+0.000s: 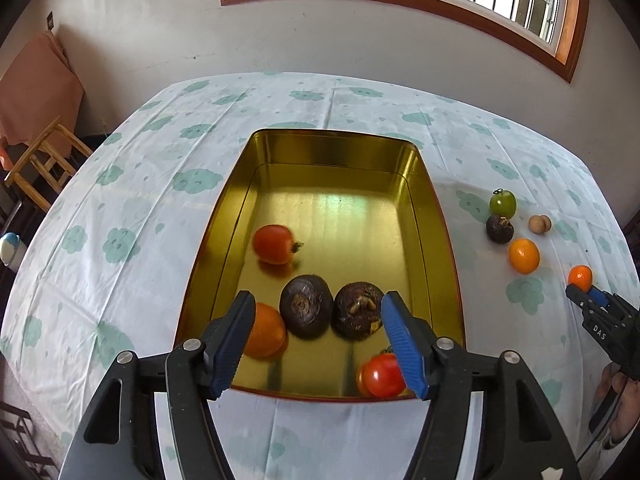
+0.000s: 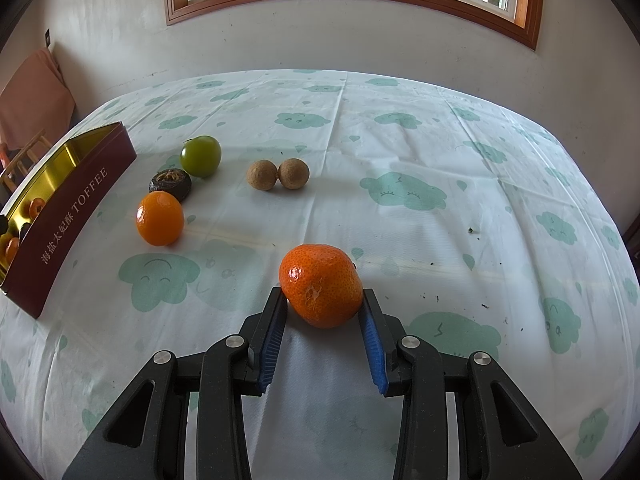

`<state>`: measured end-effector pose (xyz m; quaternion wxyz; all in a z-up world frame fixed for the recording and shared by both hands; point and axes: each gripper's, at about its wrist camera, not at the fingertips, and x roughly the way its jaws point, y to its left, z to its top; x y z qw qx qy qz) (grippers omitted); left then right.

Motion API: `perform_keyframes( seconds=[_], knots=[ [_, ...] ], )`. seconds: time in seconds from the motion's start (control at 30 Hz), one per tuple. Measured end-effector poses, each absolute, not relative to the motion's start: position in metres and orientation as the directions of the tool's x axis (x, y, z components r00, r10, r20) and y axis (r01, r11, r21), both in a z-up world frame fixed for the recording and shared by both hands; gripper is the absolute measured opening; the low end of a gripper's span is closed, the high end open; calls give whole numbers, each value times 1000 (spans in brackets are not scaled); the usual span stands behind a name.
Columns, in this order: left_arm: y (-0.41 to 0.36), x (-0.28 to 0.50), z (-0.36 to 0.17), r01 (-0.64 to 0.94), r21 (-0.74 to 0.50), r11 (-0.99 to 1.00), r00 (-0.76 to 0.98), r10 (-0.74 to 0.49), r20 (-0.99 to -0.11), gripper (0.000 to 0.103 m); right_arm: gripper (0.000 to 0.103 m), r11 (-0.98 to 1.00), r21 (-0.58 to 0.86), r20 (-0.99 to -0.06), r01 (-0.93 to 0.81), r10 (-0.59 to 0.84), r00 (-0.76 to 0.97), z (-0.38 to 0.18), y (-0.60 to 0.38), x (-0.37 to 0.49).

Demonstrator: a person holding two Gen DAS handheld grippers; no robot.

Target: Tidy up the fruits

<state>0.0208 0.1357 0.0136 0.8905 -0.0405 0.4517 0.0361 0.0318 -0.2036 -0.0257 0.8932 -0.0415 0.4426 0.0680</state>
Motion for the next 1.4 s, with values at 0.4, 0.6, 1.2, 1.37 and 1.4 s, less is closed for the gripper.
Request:
perform_keyframes(
  seconds=[0.4,0.6,1.2,1.37,1.4],
  knots=[
    [136,8,11,-101,-48,994,591,20,-807,74,37,987,-22,-796,-158,78,600,-26,-204,32],
    [139,3,10,-112,-42,993,589,32,-808,77,37,987,-37,-795,-157,66,603,-26,-205,33],
    [148,-6,9,-133,-53,990,591,36,-806,86,23,965,-12,-802,-261,146,580,1,-182,25],
    [153,-8,10,-141,-55,989,595,40,-803,86,24,969,26,-816,-246,163,555,-8,-194,31],
    [154,-7,10,-145,-56,988,594,42,-803,86,25,968,35,-813,-249,172,557,-7,-198,30]
  ],
)
